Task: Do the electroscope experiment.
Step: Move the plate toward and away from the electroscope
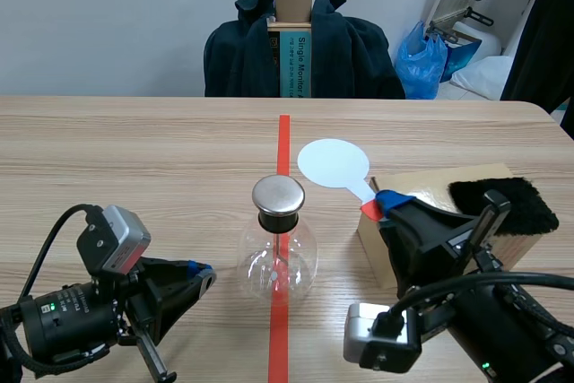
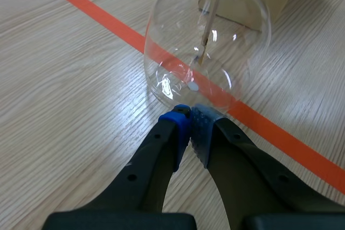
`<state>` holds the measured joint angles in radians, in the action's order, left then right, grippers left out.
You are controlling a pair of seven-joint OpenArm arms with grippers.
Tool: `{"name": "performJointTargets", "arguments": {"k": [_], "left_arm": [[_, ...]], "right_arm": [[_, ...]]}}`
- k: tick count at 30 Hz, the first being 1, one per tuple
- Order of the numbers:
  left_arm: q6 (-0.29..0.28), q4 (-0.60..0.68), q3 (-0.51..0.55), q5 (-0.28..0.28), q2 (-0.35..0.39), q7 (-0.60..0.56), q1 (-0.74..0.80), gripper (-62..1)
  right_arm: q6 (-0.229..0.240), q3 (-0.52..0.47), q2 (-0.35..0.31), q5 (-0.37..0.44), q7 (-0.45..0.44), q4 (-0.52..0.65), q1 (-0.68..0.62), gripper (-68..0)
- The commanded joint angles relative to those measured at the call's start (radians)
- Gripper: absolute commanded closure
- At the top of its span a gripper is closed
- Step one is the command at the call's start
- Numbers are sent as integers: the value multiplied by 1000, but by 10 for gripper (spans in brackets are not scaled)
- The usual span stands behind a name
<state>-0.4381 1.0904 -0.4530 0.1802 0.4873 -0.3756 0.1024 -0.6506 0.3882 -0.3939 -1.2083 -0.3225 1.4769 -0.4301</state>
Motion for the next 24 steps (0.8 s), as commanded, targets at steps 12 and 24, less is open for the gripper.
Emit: {"name": "performJointTargets", "arguments": {"k": [12,24], "left_arm": [[2,14,0,9,-5,-32,-6,-32],[2,14,0,9,-5,-32,-6,-32]], "right_arm": [[-15,-2,-11,3,-190,8,14,-6],[-15,-2,-10,3,-223,8,14,-7]]}}
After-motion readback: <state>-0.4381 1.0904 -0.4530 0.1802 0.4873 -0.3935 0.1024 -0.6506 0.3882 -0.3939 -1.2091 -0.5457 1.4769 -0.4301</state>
